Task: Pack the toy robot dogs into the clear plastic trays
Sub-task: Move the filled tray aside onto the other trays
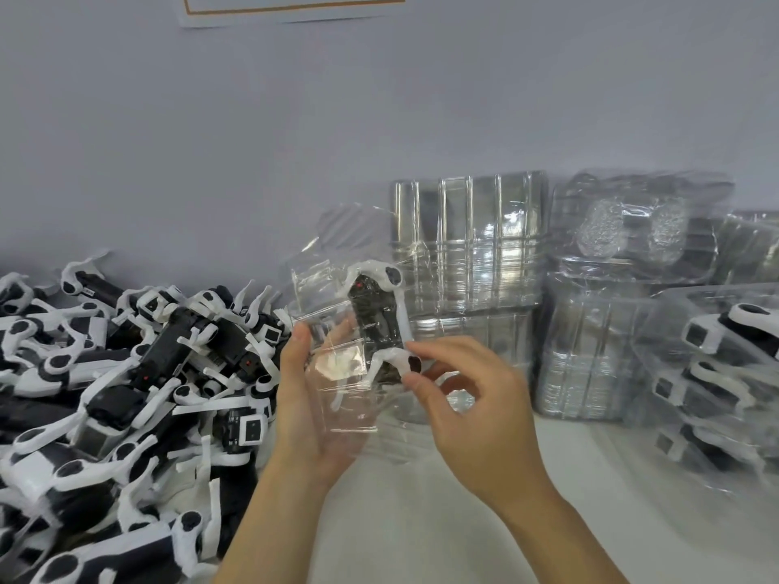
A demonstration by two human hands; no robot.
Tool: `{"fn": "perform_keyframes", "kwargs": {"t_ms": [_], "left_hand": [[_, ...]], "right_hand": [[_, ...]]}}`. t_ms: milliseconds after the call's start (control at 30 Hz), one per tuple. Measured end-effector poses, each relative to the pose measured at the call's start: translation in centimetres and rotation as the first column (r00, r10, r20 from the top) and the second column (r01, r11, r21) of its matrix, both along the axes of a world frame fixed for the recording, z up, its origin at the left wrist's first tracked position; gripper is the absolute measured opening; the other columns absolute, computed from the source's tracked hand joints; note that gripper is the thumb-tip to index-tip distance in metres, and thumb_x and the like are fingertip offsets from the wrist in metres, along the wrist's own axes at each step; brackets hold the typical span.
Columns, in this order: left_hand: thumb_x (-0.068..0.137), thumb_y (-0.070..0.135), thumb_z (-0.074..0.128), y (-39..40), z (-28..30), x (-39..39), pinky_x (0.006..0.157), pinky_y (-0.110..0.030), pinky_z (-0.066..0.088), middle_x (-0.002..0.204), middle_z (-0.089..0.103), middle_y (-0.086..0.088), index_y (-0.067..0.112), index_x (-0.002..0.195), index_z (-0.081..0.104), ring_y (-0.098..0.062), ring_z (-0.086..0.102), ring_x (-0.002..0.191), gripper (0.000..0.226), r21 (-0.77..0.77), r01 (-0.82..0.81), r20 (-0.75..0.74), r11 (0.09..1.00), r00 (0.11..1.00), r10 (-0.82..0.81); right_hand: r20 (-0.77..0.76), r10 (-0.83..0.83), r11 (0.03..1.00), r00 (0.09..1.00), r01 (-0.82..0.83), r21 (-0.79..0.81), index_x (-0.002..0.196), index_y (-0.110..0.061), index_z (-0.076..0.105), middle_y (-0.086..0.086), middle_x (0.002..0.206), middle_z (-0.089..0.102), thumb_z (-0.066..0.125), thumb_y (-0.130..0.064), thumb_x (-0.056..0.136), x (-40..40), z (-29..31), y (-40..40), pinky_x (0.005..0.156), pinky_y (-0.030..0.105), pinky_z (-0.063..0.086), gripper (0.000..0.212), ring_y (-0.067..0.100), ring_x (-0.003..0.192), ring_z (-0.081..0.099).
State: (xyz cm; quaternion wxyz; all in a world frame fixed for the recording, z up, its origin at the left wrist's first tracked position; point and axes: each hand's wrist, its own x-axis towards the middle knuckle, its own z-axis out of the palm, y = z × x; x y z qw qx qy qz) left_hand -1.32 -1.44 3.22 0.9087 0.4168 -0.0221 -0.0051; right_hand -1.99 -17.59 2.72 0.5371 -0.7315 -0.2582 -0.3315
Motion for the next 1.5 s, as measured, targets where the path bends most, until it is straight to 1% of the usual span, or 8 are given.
{"fn": "perform_keyframes", "kwargs": {"t_ms": [67,500,700,900,1100,1267,1400,1500], "left_hand": [[0.049,0.072,0.084,0.0,-0.1,0.1,0.099,-0.057,0.051,0.125,0.068,-0.02,0.024,0.118,0.074,-0.039,0.066,0.111,0.085,-0.011,0.001,0.021,1.0,1.0,-0.001],[0.046,0.068,0.089,-0.2,-0.5,0.4,0.103,-0.063,0.045,0.127,0.068,-0.02,0.02,0.119,0.074,-0.043,0.068,0.108,0.089,-0.068,0.045,0.044,0.997,0.998,-0.042],[0.055,0.07,0.084,-0.3,-0.7,0.3,0.107,-0.068,0.037,0.128,0.066,-0.023,0.017,0.112,0.077,-0.043,0.065,0.112,0.078,-0.063,0.058,0.048,0.996,0.997,-0.055],[0.057,0.072,0.083,-0.5,-0.4,0.0,0.097,-0.06,0.051,0.126,0.067,-0.023,0.014,0.117,0.074,-0.044,0.066,0.114,0.084,-0.003,0.058,0.013,0.998,0.998,-0.058],[0.05,0.065,0.089,-0.7,-0.4,0.3,0.068,-0.043,0.06,0.105,0.075,-0.016,0.019,0.114,0.076,-0.035,0.075,0.087,0.08,-0.008,0.09,0.033,0.996,0.995,-0.09],[0.048,0.071,0.087,-1.0,-0.6,0.3,0.072,-0.042,0.059,0.12,0.072,-0.014,0.025,0.117,0.075,-0.032,0.072,0.097,0.084,0.084,0.044,0.018,0.995,0.999,-0.046],[0.062,0.067,0.08,-1.4,-0.3,0.2,0.071,-0.043,0.06,0.123,0.071,-0.013,0.022,0.118,0.075,-0.031,0.072,0.102,0.073,0.128,0.068,0.067,0.989,0.995,-0.077],[0.07,0.063,0.072,-1.9,-0.1,0.0,0.088,-0.054,0.057,0.119,0.073,-0.007,0.025,0.11,0.078,-0.027,0.07,0.105,0.055,0.23,0.043,0.093,0.972,0.993,-0.066]], "right_hand": [[0.009,-0.005,1.0,1.0,0.005,-0.016,0.111,-0.024,0.075,-0.017,0.096,0.066,0.077,-0.013,0.084,0.0,-0.1,-0.1,0.072,0.015,0.052,0.029,0.01,0.086,0.067],[0.07,-0.052,0.993,0.996,0.059,-0.099,0.113,-0.019,0.074,-0.012,0.096,0.064,0.077,-0.009,0.086,0.1,-0.2,-0.2,0.073,0.011,0.05,0.03,0.003,0.084,0.064],[0.05,-0.038,0.997,0.998,0.042,-0.07,0.112,-0.016,0.076,-0.01,0.093,0.065,0.079,-0.007,0.083,0.2,0.0,-0.5,0.073,0.014,0.053,0.03,0.005,0.081,0.065],[-0.006,-0.024,0.998,1.0,0.023,-0.05,0.107,-0.017,0.078,-0.013,0.092,0.067,0.081,-0.003,0.081,0.2,0.1,-0.9,0.072,0.013,0.053,0.03,0.006,0.08,0.067],[-0.133,-0.011,0.992,0.991,-0.007,-0.129,0.093,-0.027,0.076,-0.018,0.089,0.067,0.084,-0.01,0.079,0.1,0.6,-2.1,0.065,0.018,0.054,0.023,0.008,0.078,0.068],[-0.163,-0.006,0.975,0.987,-0.031,-0.219,0.092,-0.033,0.075,-0.022,0.09,0.069,0.074,-0.031,0.085,-0.2,1.6,-3.2,0.069,0.019,0.053,0.007,0.007,0.085,0.068],[-0.086,-0.111,0.988,0.99,0.101,-0.115,0.092,-0.029,0.078,-0.024,0.083,0.072,0.07,-0.016,0.091,0.0,1.8,-3.2,0.07,0.011,0.05,0.015,0.0,0.083,0.068],[-0.076,-0.172,0.984,0.982,0.175,0.04,0.105,-0.032,0.074,-0.025,0.087,0.071,0.071,-0.013,0.091,0.1,2.1,-2.8,0.072,0.007,0.05,0.024,-0.004,0.084,0.068]]}}
